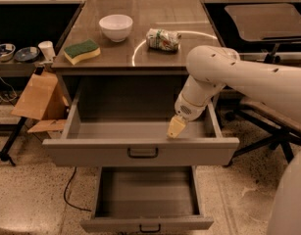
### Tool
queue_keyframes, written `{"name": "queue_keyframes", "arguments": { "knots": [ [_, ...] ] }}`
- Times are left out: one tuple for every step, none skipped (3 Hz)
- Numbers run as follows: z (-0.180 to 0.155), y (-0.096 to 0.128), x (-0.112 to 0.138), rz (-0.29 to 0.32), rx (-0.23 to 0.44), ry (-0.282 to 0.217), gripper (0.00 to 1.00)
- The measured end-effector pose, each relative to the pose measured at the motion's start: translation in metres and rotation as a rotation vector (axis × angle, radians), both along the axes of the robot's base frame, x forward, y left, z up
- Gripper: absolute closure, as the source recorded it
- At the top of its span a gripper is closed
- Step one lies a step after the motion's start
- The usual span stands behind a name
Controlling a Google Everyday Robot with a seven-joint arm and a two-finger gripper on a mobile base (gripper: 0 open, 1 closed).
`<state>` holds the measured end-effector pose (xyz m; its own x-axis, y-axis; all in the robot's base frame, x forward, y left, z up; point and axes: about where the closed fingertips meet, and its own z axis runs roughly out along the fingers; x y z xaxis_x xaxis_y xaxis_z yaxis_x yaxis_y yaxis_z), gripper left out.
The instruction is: Open top drawer
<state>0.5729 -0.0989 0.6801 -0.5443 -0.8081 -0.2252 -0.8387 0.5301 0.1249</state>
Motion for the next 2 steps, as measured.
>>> {"name": "queue_keyframes", "arguments": {
  "knots": [
    [0.016, -0.016, -0.012, 0.002, -0.043, 0.024, 0.00],
    [0.026, -0.029, -0.027, 0.044, -0.079, 0.096, 0.00]
  ]
}}
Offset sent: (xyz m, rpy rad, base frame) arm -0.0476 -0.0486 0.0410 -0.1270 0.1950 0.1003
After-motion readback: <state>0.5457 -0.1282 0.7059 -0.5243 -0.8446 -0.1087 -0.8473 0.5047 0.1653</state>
